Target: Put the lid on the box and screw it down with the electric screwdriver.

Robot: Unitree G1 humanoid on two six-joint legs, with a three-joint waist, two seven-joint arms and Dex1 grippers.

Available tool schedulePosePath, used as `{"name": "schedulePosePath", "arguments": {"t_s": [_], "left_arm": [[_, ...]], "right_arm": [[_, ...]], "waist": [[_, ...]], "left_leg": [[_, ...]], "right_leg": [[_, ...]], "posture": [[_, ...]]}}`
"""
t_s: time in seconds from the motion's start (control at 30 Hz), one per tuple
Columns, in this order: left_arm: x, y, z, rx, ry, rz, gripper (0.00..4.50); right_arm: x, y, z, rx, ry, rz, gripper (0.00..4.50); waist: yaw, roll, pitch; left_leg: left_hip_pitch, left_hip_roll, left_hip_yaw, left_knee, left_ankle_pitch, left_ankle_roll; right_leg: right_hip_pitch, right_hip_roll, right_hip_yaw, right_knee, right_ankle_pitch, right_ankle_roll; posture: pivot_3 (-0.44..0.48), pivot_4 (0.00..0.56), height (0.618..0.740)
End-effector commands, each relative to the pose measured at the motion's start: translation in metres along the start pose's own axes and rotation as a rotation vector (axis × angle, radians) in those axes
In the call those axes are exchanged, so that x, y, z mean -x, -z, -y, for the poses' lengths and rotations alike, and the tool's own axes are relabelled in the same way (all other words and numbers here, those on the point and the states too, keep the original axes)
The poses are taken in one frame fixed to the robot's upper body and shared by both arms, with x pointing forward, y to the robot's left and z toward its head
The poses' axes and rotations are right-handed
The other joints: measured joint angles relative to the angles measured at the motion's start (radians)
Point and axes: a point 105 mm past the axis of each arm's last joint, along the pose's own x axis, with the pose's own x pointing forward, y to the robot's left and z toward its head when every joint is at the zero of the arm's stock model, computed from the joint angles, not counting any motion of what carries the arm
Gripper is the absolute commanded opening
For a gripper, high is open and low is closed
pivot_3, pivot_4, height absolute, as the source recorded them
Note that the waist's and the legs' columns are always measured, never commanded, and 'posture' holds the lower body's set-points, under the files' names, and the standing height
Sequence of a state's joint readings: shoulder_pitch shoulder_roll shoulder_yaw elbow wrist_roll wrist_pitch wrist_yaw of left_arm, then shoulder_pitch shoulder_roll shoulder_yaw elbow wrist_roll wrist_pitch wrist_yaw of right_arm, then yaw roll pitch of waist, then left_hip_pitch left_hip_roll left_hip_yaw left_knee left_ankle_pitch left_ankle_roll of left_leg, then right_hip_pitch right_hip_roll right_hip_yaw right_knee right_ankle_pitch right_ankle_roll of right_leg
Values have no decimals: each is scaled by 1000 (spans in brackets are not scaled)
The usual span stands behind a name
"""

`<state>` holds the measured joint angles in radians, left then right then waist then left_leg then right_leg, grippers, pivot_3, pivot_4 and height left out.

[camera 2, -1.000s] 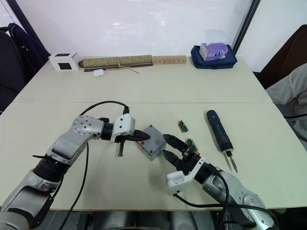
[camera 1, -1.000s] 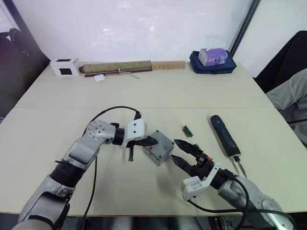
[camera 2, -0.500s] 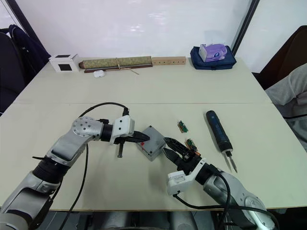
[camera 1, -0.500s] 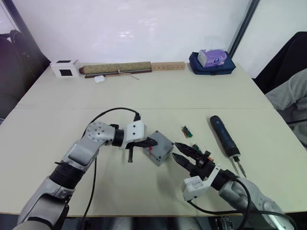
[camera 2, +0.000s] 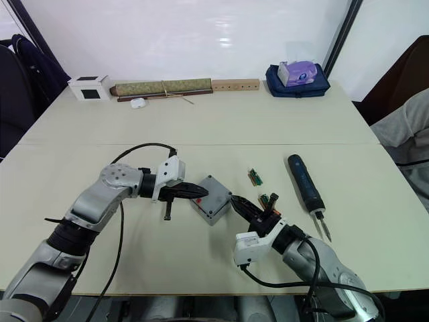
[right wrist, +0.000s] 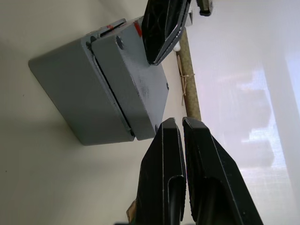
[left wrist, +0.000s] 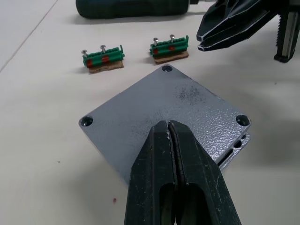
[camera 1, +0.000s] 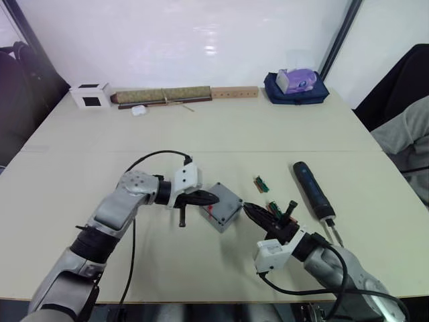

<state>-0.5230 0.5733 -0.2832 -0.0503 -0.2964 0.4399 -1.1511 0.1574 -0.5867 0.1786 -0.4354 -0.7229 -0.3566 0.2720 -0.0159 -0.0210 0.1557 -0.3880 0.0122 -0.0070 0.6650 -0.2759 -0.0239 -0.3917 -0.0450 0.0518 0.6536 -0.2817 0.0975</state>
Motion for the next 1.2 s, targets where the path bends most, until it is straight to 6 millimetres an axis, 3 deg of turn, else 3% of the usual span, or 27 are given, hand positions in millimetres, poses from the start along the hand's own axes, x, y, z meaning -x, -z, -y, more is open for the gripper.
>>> {"name": "schedulePosePath", "arguments": {"t_s": [0.03, 0.13, 0.23, 0.37, 0.43, 0.6, 0.83, 1.2], "left_arm": [[22, -26, -1, 81, 18, 60, 0], [36, -42, -3, 136, 30, 96, 0], [41, -46, -31, 144, -96, 128, 0], [39, -22, -56, 135, -221, 53, 0], [36, -13, -59, 137, -229, 35, 0], [20, -9, -44, 144, -150, 43, 0], [12, 4, -35, 173, -113, 13, 0], [2, 1, -20, 151, -60, 19, 0]], "right_arm": [[0, 3, 10, -86, 28, -14, 166], [-1, 5, 13, -103, 29, -14, 166], [1, 4, 14, -139, 24, -1, 166], [2, -11, 4, -211, -56, 68, 166], [3, -15, -3, -231, -97, 79, 166], [5, -15, -5, -255, -118, 69, 166], [1, -14, -8, -246, -146, 74, 166], [-7, -13, -6, -248, -148, 96, 166]], "waist": [[0, 0, 1], [0, -1, 3], [6, -1, 4], [1, -1, 4], [-1, -1, 5], [3, -1, 5], [2, -1, 5], [3, -1, 5]], "left_leg": [[0, 0, 0, 0, 0, 0], [-2, 1, -2, 0, 0, 0], [-2, 0, -2, 0, 0, 0], [-2, -1, -2, 0, 0, 0], [-2, -1, -2, -1, 0, 0], [-3, -1, -2, -1, 0, 0], [-3, -1, -2, -1, 0, 0], [-3, -1, -2, -1, 0, 0]], "right_leg": [[0, 0, 0, 0, 0, 0], [-2, 0, 0, 0, 0, 0], [-2, -1, 0, 0, 0, 0], [-1, -1, 0, -1, 0, 1], [-2, 0, 0, -1, 1, 2], [-3, 0, 0, -1, 1, 3], [-3, 0, 0, -1, 1, 2], [-3, -1, 0, -1, 1, 3]], "posture": [[0, 150, 740], [0, 150, 740], [0, 150, 740], [0, 150, 740], [0, 150, 740], [0, 150, 740], [0, 150, 740], [0, 150, 740]]}}
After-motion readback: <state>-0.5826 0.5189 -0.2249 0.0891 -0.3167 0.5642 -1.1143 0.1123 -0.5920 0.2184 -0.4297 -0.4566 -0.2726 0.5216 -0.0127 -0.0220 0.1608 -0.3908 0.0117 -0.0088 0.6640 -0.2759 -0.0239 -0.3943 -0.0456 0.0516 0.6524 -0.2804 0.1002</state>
